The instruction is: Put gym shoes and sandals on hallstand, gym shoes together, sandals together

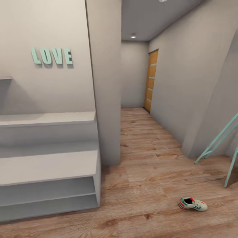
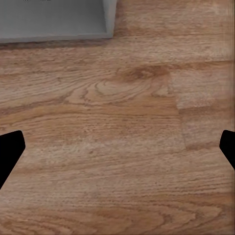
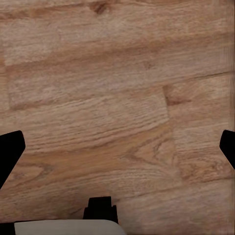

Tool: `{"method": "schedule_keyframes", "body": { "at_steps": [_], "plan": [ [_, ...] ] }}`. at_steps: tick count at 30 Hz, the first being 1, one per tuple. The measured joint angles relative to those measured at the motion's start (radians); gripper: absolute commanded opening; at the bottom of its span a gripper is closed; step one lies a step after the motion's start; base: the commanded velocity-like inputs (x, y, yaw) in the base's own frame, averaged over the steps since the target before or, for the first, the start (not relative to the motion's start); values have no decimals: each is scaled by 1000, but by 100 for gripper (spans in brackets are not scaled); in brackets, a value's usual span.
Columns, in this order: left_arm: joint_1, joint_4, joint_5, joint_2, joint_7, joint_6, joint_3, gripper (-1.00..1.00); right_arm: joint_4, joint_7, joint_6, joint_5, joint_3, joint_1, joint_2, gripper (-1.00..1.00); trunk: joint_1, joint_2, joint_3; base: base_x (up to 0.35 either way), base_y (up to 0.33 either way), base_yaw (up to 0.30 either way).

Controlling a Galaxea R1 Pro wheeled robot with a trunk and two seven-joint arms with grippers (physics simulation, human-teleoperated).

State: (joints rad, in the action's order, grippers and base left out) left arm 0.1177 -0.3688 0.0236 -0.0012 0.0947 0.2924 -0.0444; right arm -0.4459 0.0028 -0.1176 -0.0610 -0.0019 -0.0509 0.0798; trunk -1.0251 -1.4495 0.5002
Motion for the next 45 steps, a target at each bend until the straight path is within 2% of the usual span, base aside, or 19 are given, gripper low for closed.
{"method": "schedule_keyframes", "body": {
  "at_steps": [45],
  "plan": [
    [0,0,-1,0,0,0,0,100,-1,0,0,0,-1,0,0,100,0,0,11,0,0,-267]
  ]
}}
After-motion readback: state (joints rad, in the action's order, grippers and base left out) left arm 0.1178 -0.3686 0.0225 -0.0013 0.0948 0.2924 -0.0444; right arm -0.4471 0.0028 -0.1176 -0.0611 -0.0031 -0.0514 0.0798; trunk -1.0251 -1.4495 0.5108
